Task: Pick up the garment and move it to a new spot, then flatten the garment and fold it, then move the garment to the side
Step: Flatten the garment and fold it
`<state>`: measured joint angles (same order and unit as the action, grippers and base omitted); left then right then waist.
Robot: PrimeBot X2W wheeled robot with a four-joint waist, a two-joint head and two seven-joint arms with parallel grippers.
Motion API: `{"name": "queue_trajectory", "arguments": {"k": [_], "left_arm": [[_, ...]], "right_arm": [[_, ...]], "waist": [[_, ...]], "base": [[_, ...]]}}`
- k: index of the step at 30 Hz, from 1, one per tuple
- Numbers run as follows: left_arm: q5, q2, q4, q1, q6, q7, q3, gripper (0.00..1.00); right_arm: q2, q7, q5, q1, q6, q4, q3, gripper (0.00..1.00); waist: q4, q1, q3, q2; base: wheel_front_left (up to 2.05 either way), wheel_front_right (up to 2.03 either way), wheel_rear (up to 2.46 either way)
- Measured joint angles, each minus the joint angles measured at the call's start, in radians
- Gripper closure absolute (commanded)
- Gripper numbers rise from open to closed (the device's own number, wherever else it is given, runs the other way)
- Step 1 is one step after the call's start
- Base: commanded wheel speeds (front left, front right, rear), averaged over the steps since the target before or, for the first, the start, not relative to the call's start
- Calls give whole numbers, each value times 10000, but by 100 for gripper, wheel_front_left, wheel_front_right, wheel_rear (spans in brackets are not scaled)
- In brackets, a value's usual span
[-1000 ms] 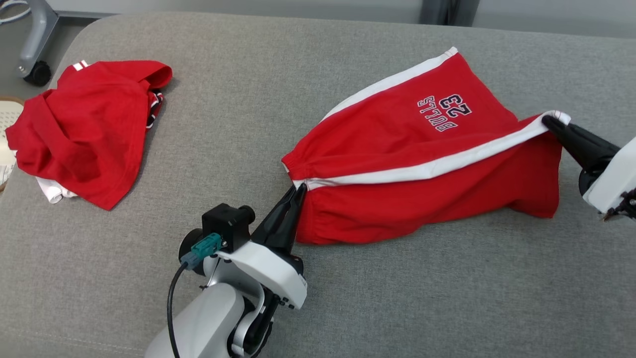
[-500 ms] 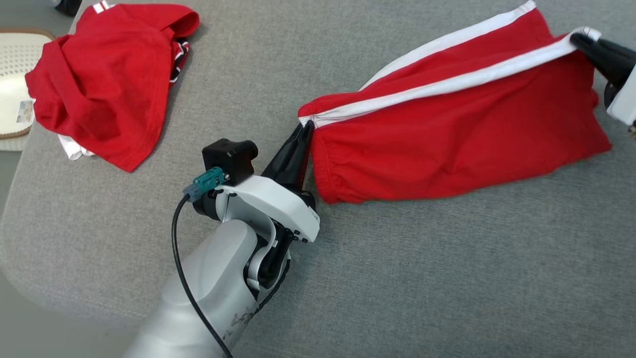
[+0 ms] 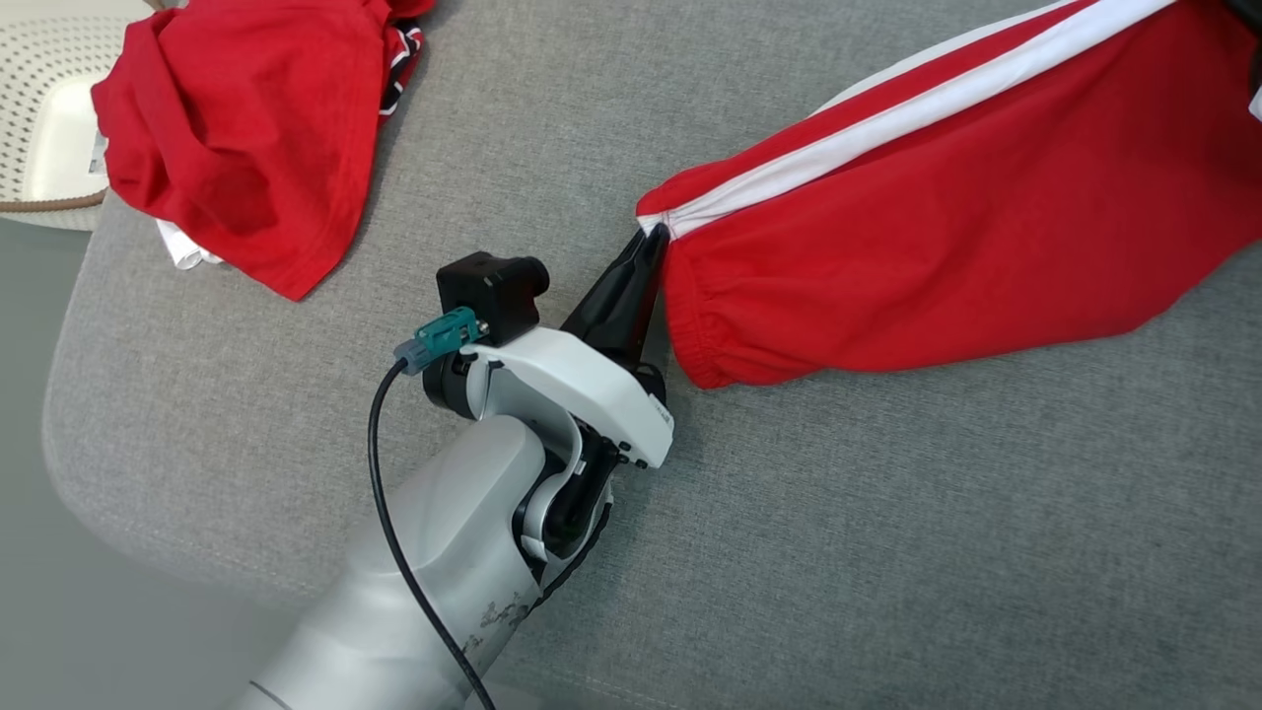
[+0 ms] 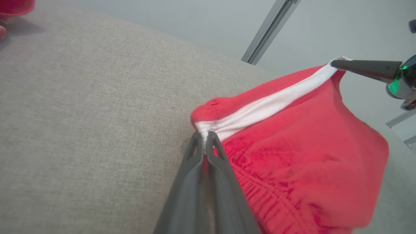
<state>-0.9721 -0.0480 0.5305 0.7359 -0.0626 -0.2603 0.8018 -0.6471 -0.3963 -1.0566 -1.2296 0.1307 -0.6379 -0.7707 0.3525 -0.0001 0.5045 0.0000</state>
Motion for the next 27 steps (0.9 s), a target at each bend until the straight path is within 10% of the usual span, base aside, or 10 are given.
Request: {"name": "queue_trajectory", "arguments": {"k": [23, 24, 25, 27], "left_arm": [[-351, 6, -1127, 274, -345, -13, 274, 100], [-351, 4, -1147, 274, -353, -13, 276, 100], [-351, 4, -1166, 274, -353, -13, 305, 100], [-349, 0, -1147, 274, -353, -13, 359, 100]], "right_arm": [[165, 408, 366, -1274, 0, -1716, -1279, 100], [192, 470, 366, -1281, 0, -1797, -1333, 65], [219, 642, 397, -1286, 0, -1941, -1429, 0], [270, 846, 405, -1353, 0, -2186, -1469, 0]], "waist": [[769, 2, 701, 0], [771, 1, 703, 0], [770, 1, 695, 0], [759, 1, 669, 0]], "base": [[0, 0, 0], [0, 0, 0], [0, 0, 0], [0, 0, 0]]}}
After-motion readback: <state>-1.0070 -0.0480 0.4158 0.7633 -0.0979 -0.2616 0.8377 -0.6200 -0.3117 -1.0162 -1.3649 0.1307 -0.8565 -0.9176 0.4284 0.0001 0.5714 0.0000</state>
